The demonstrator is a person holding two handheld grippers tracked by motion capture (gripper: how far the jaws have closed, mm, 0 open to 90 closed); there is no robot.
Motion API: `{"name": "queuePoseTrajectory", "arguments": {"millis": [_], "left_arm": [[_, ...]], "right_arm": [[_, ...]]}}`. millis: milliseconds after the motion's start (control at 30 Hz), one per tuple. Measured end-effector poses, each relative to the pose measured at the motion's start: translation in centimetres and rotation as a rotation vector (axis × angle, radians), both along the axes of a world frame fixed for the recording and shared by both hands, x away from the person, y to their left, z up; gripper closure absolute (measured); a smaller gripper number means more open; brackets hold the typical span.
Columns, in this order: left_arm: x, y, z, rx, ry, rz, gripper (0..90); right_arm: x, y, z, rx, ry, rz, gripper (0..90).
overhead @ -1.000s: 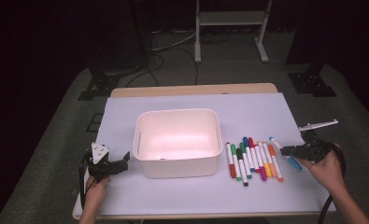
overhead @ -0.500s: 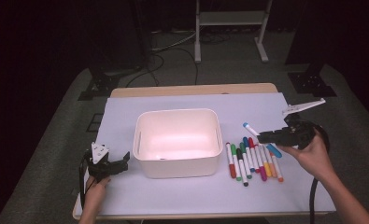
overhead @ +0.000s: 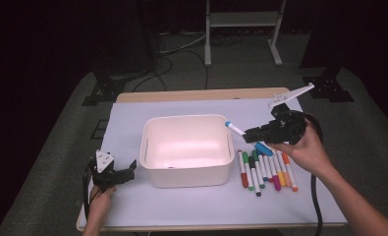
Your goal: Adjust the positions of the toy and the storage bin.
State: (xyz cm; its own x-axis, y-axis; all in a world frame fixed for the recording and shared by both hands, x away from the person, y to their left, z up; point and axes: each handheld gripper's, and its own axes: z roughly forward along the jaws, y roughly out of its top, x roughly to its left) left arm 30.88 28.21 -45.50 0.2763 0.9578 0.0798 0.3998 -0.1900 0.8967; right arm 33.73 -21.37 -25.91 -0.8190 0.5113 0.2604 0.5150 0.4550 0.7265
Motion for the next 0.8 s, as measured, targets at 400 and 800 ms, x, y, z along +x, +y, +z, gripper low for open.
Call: {"name": "queuePoseTrajectory", "arguments": {"millis": [400,800], "left_arm": [[0.0,0.0,0.0,-0.001,0.001,-0.004,0.0],[0.0,0.0,0.0,-0.006,0.001,-0.011,0.0]], "right_arm": [[0.9,6.5,1.0,-0.027,0.002,0.162,75.7],[2.1,11.4,-0.1,-0.053,0.047,0.282,75.7]]}}
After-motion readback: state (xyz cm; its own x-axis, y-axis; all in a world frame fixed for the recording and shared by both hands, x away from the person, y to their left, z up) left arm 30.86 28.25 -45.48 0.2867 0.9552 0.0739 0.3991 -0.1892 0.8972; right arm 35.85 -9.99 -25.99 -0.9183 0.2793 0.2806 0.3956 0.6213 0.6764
